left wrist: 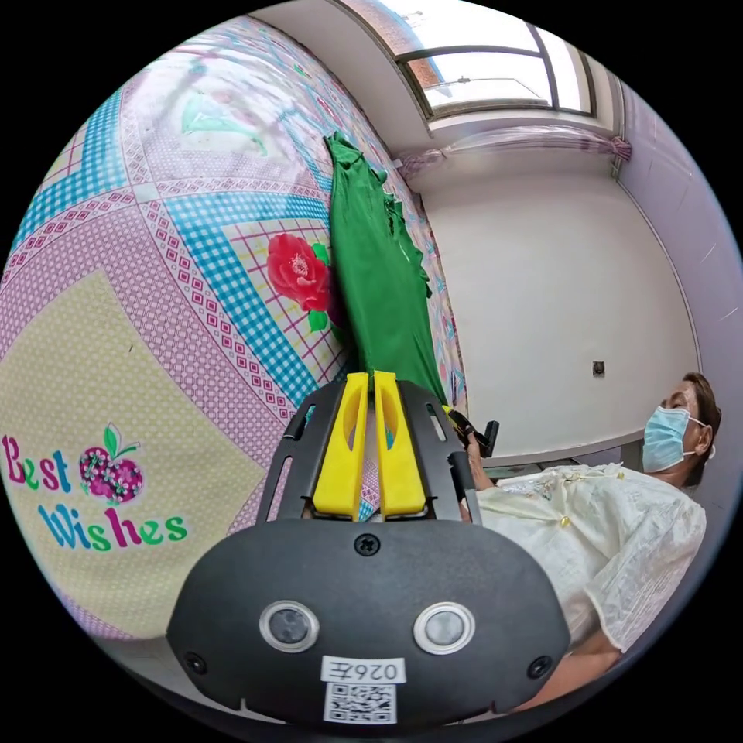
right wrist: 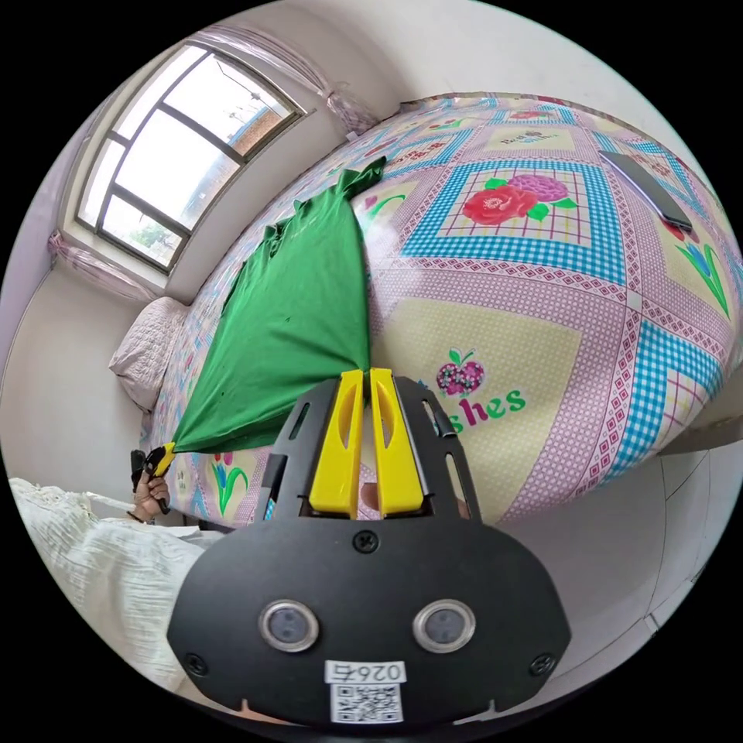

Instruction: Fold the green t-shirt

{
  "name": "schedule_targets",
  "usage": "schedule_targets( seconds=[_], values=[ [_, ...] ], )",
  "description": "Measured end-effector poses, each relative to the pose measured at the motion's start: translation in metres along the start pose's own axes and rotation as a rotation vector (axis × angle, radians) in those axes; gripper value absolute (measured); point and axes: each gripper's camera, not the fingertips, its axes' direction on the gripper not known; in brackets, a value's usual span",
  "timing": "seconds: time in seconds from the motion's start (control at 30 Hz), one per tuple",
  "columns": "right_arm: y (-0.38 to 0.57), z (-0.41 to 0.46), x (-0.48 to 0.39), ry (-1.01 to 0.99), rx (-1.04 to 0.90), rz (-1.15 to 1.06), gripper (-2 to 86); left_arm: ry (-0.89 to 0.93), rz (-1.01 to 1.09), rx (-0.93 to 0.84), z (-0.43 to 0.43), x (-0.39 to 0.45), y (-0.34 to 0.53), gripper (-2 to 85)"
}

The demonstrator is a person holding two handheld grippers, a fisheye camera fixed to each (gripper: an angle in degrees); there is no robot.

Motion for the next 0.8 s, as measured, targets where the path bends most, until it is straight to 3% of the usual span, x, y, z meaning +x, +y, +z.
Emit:
schedule_targets(
  seconds=[0.27,0.4,0.5,0.6,0.8],
  values=[
    [0.040,0.005,0.047,0.004,-0.028,0.025,0.5,-0.004,-0.081,-0.043,0.023,-0.028,0.026,1.0],
    [0.070,-0.017,0.069,0.057,-0.012,0.046,4.2,0.021,-0.097,-0.075,0.024,-0.032,0.047,6.4],
    [0.079,-0.043,0.065,0.071,0.029,0.021,4.0,-0.051,-0.078,-0.042,0.008,-0.016,0.062,6.0],
    [0.067,-0.043,0.027,0.089,0.054,-0.113,3.4,-0.168,0.041,0.024,0.006,0.025,0.048,3.3],
    [0.032,0.048,-0.052,0.036,-0.002,-0.363,2.3,-0.380,0.299,-0.147,0.113,0.083,-0.023,-0.3]
  ],
)
